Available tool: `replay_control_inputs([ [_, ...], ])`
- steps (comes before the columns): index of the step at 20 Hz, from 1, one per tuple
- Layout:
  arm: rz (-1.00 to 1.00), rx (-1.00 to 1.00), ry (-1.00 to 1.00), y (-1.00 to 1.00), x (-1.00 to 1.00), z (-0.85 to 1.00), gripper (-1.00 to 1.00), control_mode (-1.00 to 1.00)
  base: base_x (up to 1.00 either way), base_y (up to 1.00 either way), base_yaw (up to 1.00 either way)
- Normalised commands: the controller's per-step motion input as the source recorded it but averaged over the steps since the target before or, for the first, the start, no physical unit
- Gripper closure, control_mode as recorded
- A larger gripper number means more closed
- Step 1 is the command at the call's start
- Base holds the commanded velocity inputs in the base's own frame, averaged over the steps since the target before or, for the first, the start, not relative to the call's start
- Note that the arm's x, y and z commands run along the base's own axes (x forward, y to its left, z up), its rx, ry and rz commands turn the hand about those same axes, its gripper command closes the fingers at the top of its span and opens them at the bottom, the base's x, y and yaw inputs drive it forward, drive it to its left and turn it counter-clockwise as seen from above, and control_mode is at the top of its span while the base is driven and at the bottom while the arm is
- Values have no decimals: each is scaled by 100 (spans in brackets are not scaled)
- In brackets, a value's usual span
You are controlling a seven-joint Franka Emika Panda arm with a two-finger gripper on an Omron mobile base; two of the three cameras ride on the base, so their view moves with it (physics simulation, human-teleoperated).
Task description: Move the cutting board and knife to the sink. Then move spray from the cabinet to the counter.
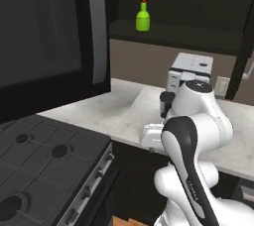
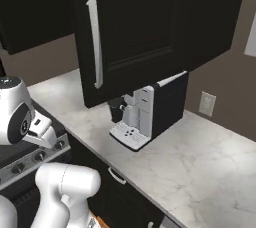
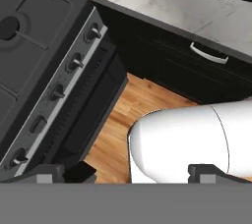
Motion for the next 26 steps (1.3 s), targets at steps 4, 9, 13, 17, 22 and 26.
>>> replay_control_inputs([
  [4,0,0,0,0,0,0,-100,100,48,-1,13],
  [9,0,0,0,0,0,0,-100,100,34,-1,14],
  [13,0,0,0,0,0,0,-100,100,37,0,11],
  [17,0,0,0,0,0,0,-100,100,49,0,7],
  [22,0,0,0,0,0,0,-100,100,47,0,2],
  [26,0,0,0,0,0,0,-100,100,47,0,1],
])
